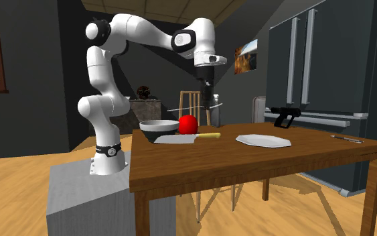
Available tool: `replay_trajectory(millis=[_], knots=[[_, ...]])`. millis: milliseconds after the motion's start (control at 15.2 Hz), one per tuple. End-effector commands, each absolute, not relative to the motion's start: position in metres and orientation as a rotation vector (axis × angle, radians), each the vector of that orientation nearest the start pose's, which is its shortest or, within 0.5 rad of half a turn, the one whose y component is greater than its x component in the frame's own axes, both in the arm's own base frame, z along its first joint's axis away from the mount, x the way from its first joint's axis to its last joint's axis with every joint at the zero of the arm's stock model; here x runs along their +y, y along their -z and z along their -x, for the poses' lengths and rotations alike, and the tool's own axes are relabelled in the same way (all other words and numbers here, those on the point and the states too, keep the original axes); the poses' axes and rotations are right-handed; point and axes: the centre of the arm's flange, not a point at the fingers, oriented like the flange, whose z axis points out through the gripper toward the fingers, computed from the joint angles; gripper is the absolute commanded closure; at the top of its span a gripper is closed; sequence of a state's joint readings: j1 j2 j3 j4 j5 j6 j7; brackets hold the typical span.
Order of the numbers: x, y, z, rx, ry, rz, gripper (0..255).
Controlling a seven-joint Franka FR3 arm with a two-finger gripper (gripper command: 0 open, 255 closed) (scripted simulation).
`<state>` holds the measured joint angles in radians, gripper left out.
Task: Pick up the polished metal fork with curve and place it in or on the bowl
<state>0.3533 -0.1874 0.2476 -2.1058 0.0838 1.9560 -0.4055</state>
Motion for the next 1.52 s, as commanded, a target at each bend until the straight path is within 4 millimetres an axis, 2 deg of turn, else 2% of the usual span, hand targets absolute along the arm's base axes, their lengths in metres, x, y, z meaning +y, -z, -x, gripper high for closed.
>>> replay_trajectory(millis=[0,1056,1452], knots=[[0.282,-0.499,-0.385,-1.451,0.046,2.746,255],[0.195,-0.504,-0.197,-1.451,0.046,2.746,255],[0.195,-0.472,-0.197,-1.451,0.046,2.746,255]])
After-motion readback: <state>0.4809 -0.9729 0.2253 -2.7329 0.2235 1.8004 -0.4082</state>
